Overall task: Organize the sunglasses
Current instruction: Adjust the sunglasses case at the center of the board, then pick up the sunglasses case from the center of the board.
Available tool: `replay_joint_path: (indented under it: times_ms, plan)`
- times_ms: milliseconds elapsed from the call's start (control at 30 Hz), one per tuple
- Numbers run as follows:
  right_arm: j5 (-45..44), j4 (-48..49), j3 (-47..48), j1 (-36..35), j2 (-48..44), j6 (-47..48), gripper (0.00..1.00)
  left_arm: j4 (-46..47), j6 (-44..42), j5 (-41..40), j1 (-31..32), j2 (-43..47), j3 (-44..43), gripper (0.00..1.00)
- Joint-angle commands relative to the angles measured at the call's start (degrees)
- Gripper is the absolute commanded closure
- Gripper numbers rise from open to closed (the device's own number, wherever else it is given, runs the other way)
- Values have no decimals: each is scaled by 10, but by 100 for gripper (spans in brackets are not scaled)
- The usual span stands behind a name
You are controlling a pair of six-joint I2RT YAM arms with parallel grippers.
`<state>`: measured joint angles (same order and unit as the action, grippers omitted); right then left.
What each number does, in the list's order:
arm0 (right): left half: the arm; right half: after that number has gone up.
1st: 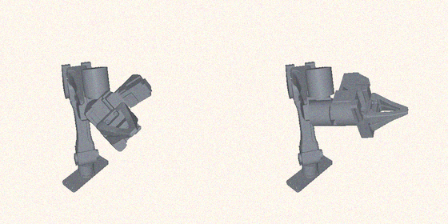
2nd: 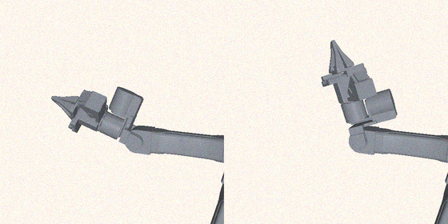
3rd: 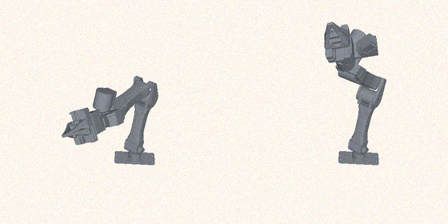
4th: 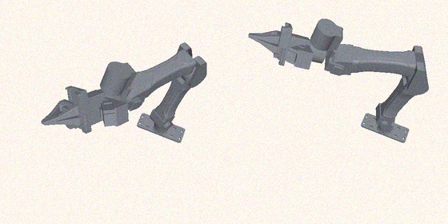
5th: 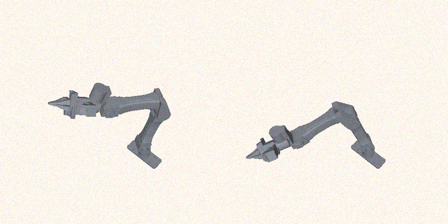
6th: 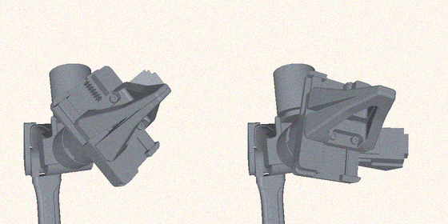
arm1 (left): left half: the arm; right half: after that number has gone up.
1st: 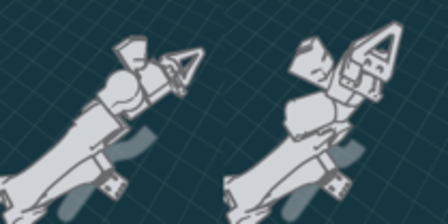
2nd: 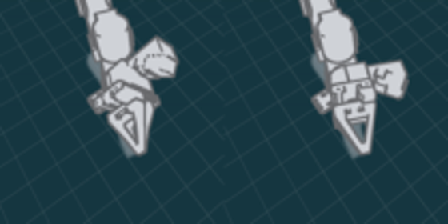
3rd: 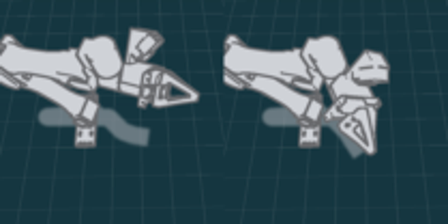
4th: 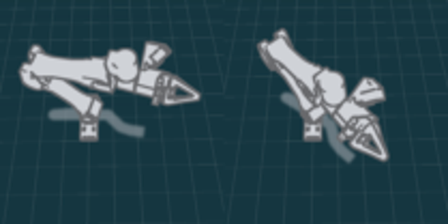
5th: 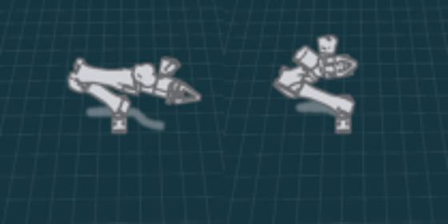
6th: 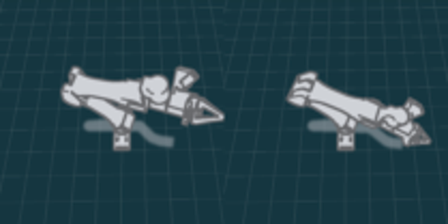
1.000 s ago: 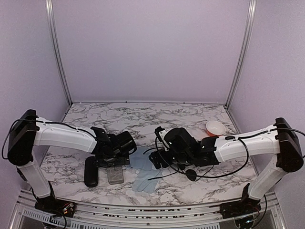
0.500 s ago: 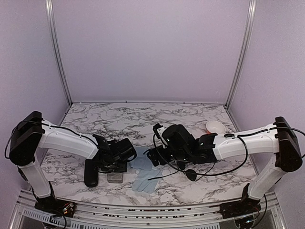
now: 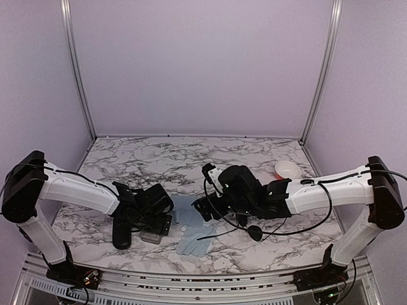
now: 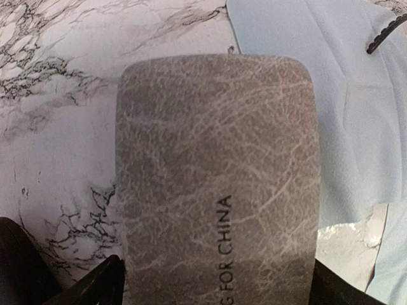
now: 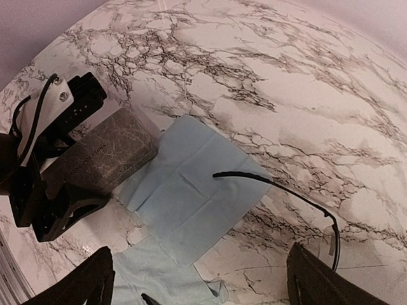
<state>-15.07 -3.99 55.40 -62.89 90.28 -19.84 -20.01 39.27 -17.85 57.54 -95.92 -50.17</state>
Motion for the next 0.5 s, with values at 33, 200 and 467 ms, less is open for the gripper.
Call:
replay_joint_path:
  times_ms: [33,200,467]
  plan:
    - [0,55,-8,-3,-25,33,8,-10,40,39,1,56,35,5]
    - [8,72,-1,-3,-15,40,8,-11,58,60,2,96,63,5]
    - [16,75,23,-3,17,47,8,-12,76,50,7,99,66,24]
